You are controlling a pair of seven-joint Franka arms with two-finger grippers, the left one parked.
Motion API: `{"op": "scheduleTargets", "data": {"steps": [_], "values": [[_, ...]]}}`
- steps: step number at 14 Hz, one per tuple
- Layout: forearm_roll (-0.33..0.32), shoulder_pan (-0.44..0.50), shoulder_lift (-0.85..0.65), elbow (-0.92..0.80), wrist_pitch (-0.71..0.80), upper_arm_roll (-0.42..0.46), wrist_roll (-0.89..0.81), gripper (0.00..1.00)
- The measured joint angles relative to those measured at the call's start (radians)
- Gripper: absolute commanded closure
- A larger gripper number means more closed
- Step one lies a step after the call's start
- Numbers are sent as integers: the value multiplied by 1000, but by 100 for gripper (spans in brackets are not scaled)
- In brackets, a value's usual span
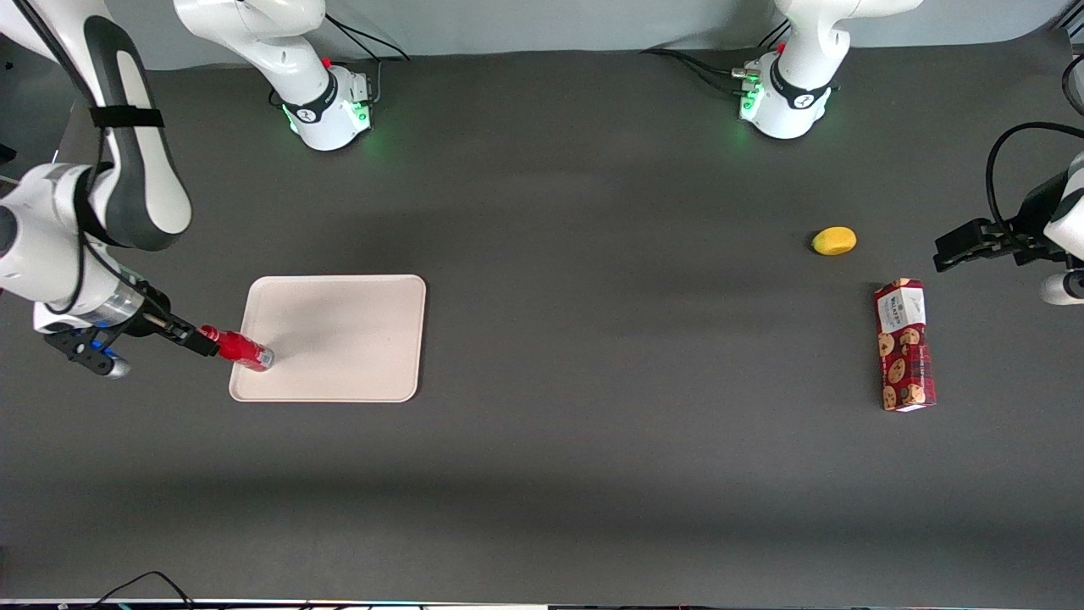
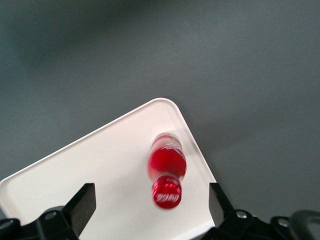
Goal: Place coke bottle on tray
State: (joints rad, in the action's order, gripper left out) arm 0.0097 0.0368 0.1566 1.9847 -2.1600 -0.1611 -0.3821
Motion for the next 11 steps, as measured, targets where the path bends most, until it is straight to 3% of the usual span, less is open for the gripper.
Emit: {"op": "scheduleTargets", "data": {"steps": [5,11], "values": [[-3,-3,-66,-235,338,-1,8,0],[15,5,-306,-239,558,1,130,0]]}}
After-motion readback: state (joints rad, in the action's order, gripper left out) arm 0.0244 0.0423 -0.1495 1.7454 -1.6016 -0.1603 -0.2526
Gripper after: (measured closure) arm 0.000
